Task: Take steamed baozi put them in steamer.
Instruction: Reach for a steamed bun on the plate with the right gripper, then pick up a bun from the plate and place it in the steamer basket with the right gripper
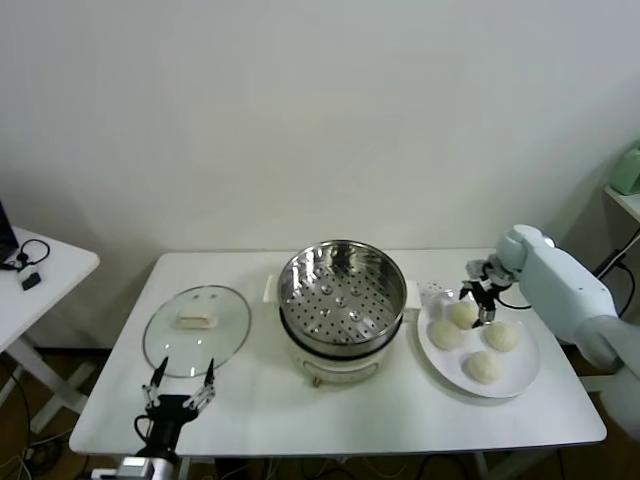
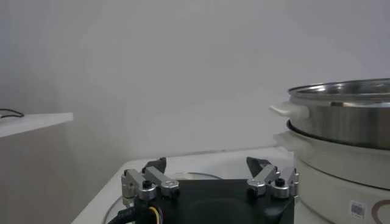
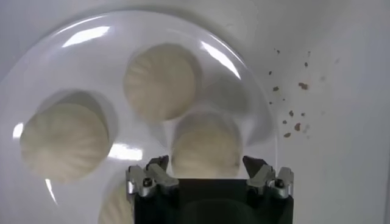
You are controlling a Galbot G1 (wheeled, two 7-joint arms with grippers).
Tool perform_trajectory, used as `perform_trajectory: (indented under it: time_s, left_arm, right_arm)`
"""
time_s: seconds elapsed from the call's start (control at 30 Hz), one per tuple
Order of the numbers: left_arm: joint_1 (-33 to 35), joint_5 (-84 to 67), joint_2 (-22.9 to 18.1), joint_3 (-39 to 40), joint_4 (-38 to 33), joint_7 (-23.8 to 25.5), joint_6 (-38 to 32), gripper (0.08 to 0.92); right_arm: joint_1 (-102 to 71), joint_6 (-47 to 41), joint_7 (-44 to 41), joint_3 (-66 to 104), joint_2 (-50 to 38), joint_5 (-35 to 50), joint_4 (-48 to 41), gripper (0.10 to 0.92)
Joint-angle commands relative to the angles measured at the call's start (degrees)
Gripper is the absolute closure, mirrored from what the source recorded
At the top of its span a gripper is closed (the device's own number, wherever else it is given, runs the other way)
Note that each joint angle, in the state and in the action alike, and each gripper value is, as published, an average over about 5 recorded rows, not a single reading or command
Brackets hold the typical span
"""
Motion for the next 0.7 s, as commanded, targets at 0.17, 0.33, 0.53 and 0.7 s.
perform_trajectory:
  time_s: [0.17, 0.33, 0.53, 0.7]
  left_arm:
    - [0.32, -0.17, 0.03, -0.17, -0.09, -0.04, -0.06, 0.177]
    - [0.44, -0.16, -0.07, -0.16, -0.02, -0.07, -0.12, 0.177]
    - [0.84, -0.16, 0.11, -0.24, 0.05, -0.1, -0.24, 0.177]
    - [1.18, 0.12, 0.22, -0.19, -0.34, -0.03, -0.15, 0.177]
  right_arm:
    - [-0.04, 0.52, 0.03, 1.77, 1.41, -2.76, -1.57, 0.306]
    - [0.06, 1.0, -0.11, 1.83, 1.01, -2.7, -0.4, 0.321]
    - [3.73, 2.39, -1.32, -4.56, -3.86, 1.56, 12.62, 0.327]
    - [13.31, 4.43, -1.69, -14.34, -8.77, 5.94, 26.77, 0.322]
